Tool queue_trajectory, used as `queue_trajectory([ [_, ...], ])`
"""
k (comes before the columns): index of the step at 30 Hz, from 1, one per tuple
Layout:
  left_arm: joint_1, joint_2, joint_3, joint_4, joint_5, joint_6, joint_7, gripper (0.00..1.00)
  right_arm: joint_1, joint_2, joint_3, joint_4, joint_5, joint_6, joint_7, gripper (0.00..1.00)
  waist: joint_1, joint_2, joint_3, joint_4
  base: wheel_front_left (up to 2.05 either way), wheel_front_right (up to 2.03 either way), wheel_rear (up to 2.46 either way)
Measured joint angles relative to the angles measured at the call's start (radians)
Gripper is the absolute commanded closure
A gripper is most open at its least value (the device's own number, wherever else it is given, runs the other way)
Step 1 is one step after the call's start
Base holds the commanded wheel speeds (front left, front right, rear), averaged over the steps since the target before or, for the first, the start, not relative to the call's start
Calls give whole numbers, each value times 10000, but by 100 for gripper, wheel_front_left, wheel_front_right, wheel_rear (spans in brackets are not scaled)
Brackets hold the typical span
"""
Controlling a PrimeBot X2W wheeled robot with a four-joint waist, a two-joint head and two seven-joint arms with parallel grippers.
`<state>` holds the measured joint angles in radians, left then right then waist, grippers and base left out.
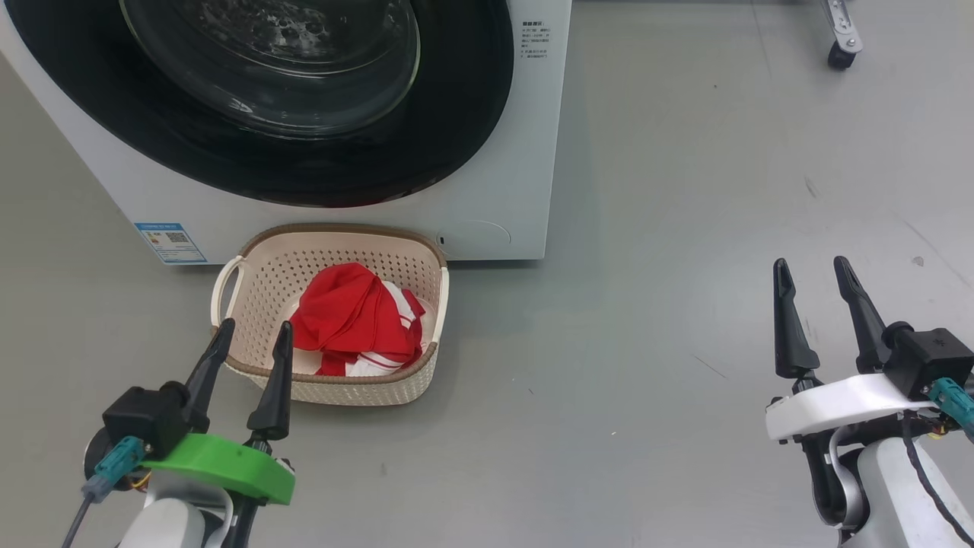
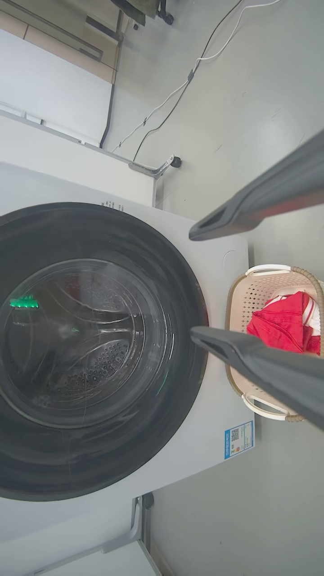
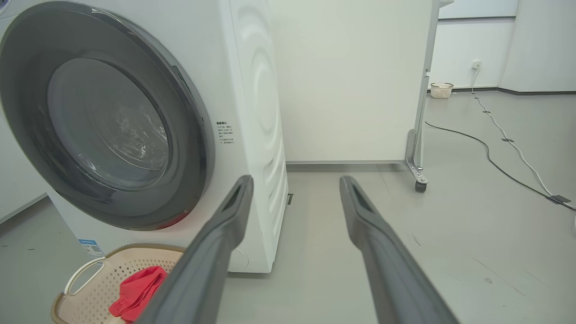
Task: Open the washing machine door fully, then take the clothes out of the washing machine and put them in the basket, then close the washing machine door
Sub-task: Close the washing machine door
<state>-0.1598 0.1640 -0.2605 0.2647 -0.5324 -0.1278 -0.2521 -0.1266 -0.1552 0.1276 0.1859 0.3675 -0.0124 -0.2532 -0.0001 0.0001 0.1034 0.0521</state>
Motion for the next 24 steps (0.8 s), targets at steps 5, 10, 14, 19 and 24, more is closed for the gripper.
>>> queue_trajectory([
  [5, 25, -17, 253, -90, 90, 0, 0, 0, 165, 58, -73, -244, -52, 4, 0, 0, 0, 0, 12, -34, 0, 0, 0],
  [10, 67, -56, 268, -134, 161, 0, 0, 0, 256, 86, -150, -453, -96, 8, 0, 0, 0, 0, 42, -62, 0, 0, 0],
  [14, 79, -75, 305, -136, 167, 0, 0, 0, 355, 140, -180, -504, -111, 12, 0, 0, 0, 0, 65, -72, 0, 0, 0],
  [19, 110, -109, 464, -134, 282, 0, 0, 0, 377, 224, -236, -614, -173, 23, 0, 0, 0, 0, 97, -79, 0, 0, 0],
  [24, 123, -121, 477, -128, 339, 0, 0, 0, 546, 255, -253, -677, -307, 105, 0, 0, 0, 0, 137, -78, 0, 0, 0],
])
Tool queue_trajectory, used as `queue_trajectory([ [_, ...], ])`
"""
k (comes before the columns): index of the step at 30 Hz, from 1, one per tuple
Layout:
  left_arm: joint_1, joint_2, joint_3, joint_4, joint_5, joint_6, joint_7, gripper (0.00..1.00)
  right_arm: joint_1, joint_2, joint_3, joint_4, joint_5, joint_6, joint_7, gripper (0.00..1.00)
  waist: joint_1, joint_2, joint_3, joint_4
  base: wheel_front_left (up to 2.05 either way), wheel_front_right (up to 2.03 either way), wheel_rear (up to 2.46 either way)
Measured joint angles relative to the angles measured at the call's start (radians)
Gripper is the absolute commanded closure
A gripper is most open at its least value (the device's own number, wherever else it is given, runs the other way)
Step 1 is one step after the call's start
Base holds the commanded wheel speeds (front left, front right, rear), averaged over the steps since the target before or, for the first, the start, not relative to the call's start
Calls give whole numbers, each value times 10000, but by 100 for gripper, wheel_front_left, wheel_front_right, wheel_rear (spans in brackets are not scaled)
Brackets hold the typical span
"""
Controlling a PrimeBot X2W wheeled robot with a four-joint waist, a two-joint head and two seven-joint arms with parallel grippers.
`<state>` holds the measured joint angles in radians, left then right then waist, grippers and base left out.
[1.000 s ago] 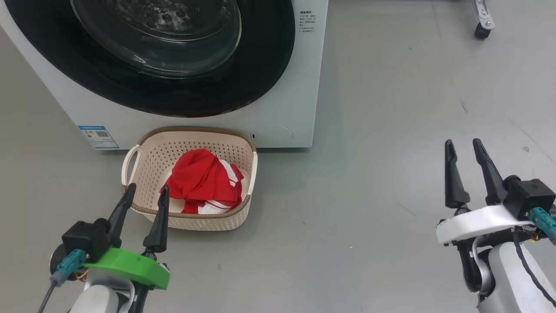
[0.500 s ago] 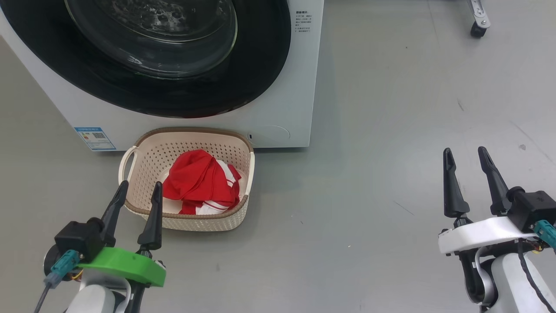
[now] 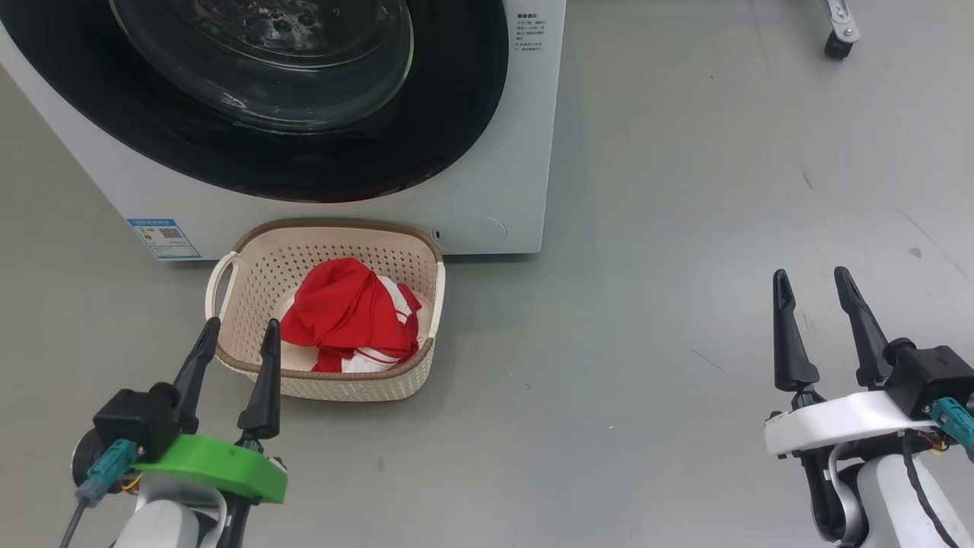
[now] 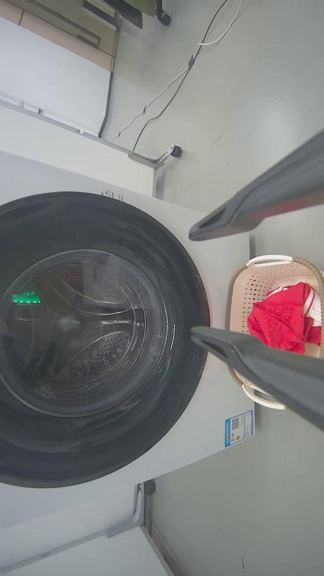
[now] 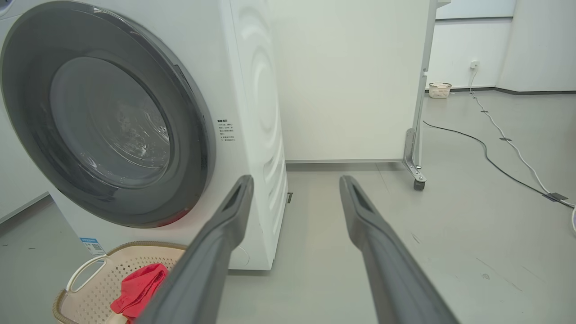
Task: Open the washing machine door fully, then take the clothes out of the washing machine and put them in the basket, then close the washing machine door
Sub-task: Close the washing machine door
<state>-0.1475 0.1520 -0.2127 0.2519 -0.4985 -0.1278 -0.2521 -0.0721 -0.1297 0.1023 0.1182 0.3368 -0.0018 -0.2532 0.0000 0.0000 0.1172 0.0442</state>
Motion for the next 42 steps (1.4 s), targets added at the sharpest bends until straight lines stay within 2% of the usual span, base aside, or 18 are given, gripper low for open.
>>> queue_trajectory([
  [42, 26, 77, -155, 132, -274, 0, 0, 0, 183, 282, -313, -134, -353, 272, 0, 0, 0, 0, -5, 40, 0, 0, 0],
])
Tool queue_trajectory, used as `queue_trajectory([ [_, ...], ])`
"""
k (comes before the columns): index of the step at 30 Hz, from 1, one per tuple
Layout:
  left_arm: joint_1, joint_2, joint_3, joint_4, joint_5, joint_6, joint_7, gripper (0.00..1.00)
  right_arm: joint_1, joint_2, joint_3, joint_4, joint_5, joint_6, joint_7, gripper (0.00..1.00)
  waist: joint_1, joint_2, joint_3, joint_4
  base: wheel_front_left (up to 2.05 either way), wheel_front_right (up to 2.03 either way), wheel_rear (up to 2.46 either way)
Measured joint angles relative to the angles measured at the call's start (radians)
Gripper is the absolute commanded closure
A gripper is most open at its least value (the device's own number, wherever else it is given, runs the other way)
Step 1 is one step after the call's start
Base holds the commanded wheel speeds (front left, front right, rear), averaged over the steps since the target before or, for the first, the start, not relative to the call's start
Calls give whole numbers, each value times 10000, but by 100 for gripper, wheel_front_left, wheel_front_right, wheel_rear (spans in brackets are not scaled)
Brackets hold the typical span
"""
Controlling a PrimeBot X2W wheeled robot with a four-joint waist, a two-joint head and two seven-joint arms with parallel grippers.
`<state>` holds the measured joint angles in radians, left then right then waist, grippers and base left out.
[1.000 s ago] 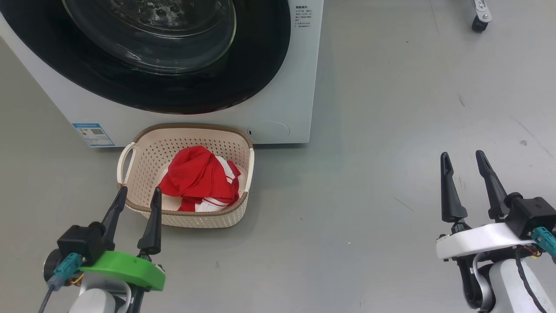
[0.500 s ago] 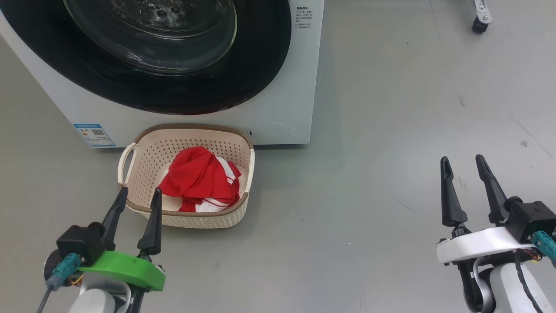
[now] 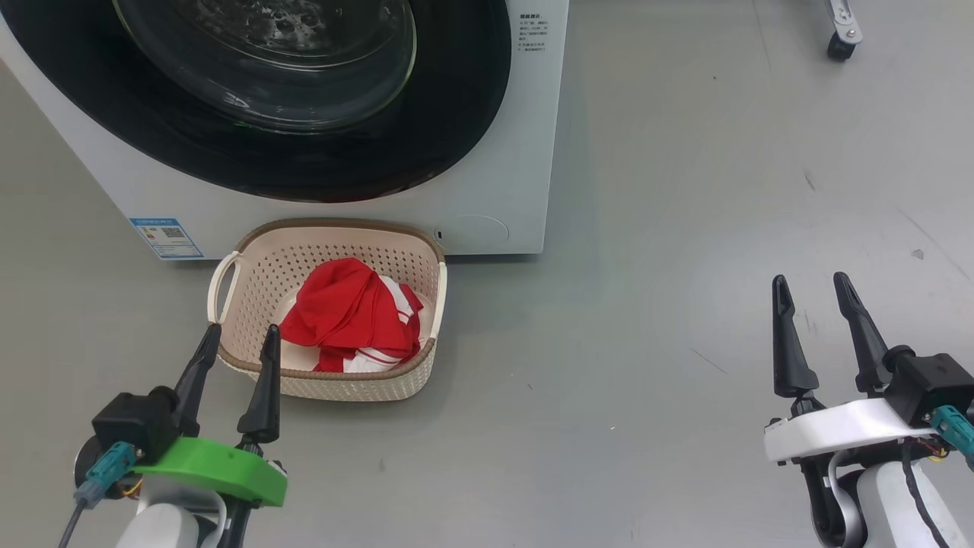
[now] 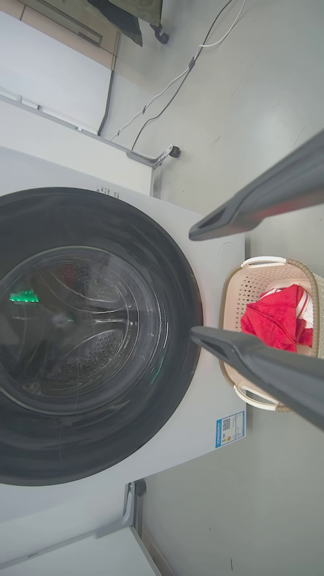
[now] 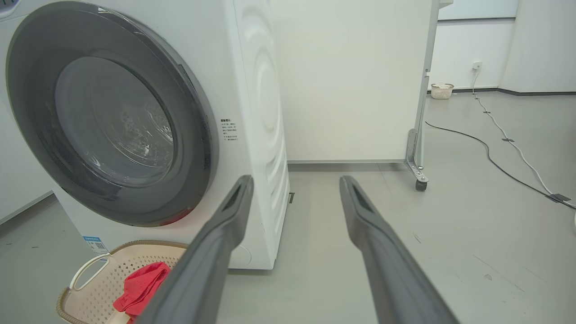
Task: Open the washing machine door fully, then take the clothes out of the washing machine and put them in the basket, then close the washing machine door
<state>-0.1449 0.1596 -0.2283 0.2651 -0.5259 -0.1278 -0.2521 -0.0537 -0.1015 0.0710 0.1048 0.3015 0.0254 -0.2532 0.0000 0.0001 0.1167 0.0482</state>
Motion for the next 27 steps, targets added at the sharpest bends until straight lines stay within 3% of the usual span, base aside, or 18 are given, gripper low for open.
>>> queue_trajectory([
  [27, 33, -2, -27, -38, -278, 0, 0, 0, 19, 88, -100, 44, -128, 178, 0, 0, 0, 0, -156, 1, 0, 0, 0],
])
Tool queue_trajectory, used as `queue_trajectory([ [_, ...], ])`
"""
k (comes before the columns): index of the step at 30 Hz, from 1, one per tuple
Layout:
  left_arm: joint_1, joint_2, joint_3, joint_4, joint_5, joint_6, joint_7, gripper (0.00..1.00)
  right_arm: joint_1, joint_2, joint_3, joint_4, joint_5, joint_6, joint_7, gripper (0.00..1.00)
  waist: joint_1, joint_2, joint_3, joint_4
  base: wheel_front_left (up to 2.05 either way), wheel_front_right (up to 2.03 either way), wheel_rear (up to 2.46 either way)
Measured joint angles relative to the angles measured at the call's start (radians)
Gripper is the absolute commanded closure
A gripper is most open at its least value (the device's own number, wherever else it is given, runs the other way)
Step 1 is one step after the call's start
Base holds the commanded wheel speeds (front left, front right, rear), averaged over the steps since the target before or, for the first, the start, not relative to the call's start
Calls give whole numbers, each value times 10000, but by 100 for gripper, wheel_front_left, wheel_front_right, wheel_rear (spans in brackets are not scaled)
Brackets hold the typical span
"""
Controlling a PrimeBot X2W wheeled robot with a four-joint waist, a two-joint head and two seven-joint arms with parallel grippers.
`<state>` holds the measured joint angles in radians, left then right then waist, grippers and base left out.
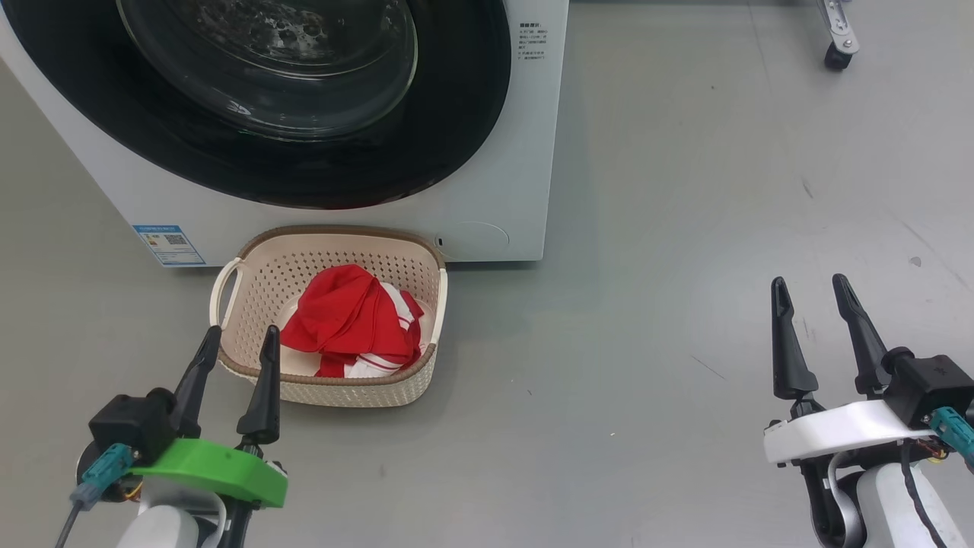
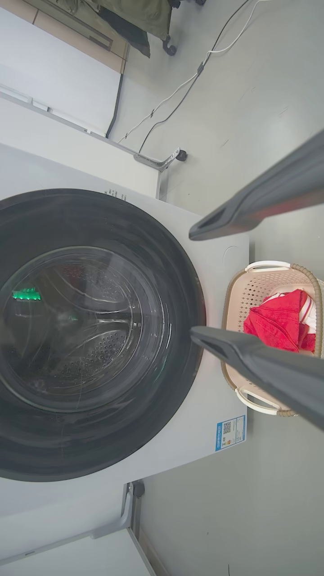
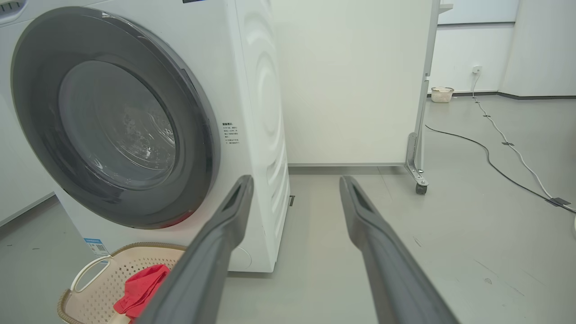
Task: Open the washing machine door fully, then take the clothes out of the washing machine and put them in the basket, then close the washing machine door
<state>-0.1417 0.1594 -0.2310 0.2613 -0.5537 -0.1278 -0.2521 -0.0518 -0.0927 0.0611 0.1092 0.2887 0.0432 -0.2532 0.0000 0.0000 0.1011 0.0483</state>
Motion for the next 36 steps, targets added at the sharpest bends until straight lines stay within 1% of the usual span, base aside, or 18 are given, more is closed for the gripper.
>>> queue_trajectory([
  [11, 30, -19, 31, 2, -222, -2, 0, 0, 4, 27, -46, 21, -38, 73, 0, 0, 0, 0, 1, 26, 0, 0, 0],
  [12, 31, -21, 42, -8, -251, 0, 0, 100, 4, 33, -56, 21, -58, 75, 0, 100, 0, 0, 3, 28, 0, 0, 0],
  [20, 344, -322, -63, 481, -389, 0, 58, 100, 313, 251, -13, 594, 48, 73, 13, 100, 0, 0, -1, 26, 0, 0, 0],
  [25, 356, -378, 25, 453, -1011, 0, 155, 100, 312, 261, -67, 617, 623, 82, 130, 100, 0, 0, -63, -2, 0, 0, 0],
  [36, 400, -453, 337, 378, -2194, 0, 575, 100, 310, 291, -261, 748, 2385, 171, 560, 100, 0, 0, -184, -65, 0, 0, 0],
])
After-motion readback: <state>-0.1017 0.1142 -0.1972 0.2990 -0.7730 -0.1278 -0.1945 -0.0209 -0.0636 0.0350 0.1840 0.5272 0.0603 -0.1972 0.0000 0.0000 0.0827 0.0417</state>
